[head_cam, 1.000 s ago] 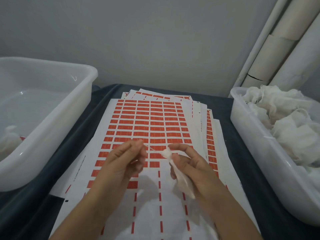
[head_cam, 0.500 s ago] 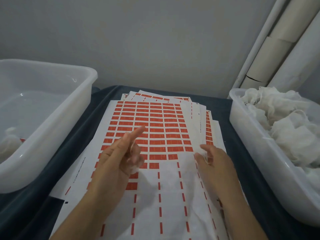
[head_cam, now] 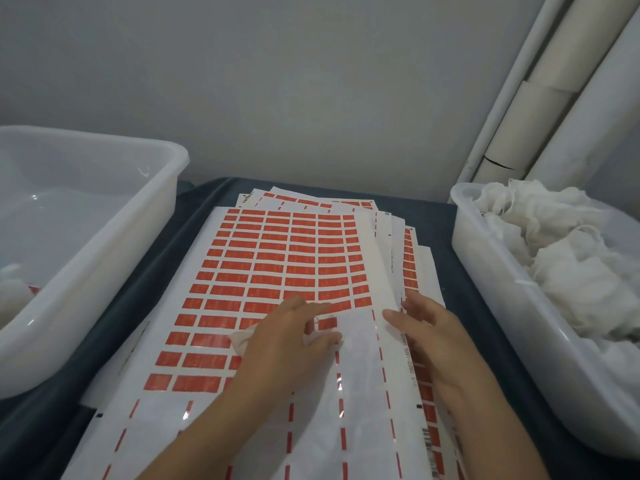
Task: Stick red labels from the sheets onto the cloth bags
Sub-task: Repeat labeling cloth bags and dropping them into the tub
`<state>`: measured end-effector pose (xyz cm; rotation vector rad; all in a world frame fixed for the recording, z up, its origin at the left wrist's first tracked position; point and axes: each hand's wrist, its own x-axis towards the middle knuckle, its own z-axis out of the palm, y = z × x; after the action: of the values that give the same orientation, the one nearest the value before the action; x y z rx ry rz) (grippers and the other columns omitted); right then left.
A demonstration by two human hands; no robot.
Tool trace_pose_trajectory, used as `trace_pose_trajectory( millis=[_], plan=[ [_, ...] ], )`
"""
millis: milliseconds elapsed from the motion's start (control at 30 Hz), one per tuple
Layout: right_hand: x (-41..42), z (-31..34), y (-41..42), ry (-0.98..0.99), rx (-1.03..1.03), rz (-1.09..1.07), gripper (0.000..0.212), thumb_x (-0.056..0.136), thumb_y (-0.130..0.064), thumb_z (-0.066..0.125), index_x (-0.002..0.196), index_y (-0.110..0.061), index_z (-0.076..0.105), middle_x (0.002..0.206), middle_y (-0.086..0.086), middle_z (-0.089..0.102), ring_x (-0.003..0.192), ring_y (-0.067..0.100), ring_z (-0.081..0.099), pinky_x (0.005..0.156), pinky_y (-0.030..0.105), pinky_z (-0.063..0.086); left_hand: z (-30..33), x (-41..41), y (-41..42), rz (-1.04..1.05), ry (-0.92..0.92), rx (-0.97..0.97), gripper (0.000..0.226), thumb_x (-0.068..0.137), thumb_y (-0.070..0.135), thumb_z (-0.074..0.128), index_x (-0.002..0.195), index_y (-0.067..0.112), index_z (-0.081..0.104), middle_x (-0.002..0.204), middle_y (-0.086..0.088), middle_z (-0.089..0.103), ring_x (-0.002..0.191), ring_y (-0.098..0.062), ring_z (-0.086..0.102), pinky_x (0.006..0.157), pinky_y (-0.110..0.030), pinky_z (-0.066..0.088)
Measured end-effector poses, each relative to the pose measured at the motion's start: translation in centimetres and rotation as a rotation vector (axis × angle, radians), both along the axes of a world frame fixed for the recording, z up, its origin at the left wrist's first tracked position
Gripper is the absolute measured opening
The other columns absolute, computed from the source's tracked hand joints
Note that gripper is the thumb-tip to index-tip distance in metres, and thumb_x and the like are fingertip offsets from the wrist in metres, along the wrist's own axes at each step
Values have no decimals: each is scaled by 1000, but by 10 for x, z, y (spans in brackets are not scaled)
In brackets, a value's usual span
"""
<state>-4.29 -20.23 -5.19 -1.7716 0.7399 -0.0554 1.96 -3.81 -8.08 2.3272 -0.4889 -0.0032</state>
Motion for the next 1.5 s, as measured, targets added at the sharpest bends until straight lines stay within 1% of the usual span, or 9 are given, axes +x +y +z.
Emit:
trace_pose_trajectory(
  millis=[133,300,400,600,800,933,1167,1300,1500],
  plan=[
    [1,4,5,9,-155,73,41,79,-35,71,111,-39,45,124,-11,56,100,9,55,90,37,47,-2,-4,7,-18,-27,16,42,84,47,58,125,39,52,80,37,31,73,8,44,59,1,29],
    [3,1,10,16,122,141,58,77,-27,74,123,-40,42,119,-11,61,100,19,63,85,44,54,-3,-3,8,-20,-31,-4,43,84,48,57,126,39,51,84,34,33,75,7,43,69,-5,32],
    [5,-5,19,48,90,190,52,81,-22,71,121,-40,44,110,-11,62,93,18,63,74,35,56,-3,-2,9,-22,-29,-3,43,84,48,58,126,39,52,84,34,34,75,7,43,65,1,28],
    [4,-5,19,39,155,177,44,84,-20,67,120,-38,48,109,-6,66,93,24,66,84,48,55,-3,-2,8,-32,-9,-56,39,82,50,58,120,39,57,84,34,36,76,6,45,66,-3,34],
    [6,-2,26,13,196,127,46,80,-37,67,122,-37,47,116,-2,62,102,26,61,92,53,49,0,-6,7,-28,-29,-118,34,80,47,61,113,38,62,82,34,40,78,5,47,64,-3,35],
    [2,-1,32,-57,127,136,71,57,-50,65,123,-37,44,114,-8,62,99,20,63,90,49,51,0,-11,6,-23,-84,-152,33,81,43,61,113,34,62,84,37,38,80,7,47,71,-2,36],
    [4,-4,31,-87,121,143,74,56,-51,66,124,-40,41,117,-12,60,101,19,62,90,48,51,6,-11,7,-46,-121,-218,25,80,34,65,104,29,69,79,33,44,80,8,50,64,-2,39],
    [3,-2,32,-87,95,194,61,56,-55,64,112,-45,42,110,-20,57,94,12,61,74,28,53,9,-11,10,-107,-112,-259,20,78,28,67,97,24,72,74,29,50,82,10,49,68,-1,41],
    [2,-3,32,-92,84,212,68,58,-59,63,119,-49,36,116,-19,56,98,14,61,79,32,54,11,-8,12,-120,-30,-360,16,77,22,70,92,24,74,65,26,58,79,11,51,63,-2,41]
  ],
)
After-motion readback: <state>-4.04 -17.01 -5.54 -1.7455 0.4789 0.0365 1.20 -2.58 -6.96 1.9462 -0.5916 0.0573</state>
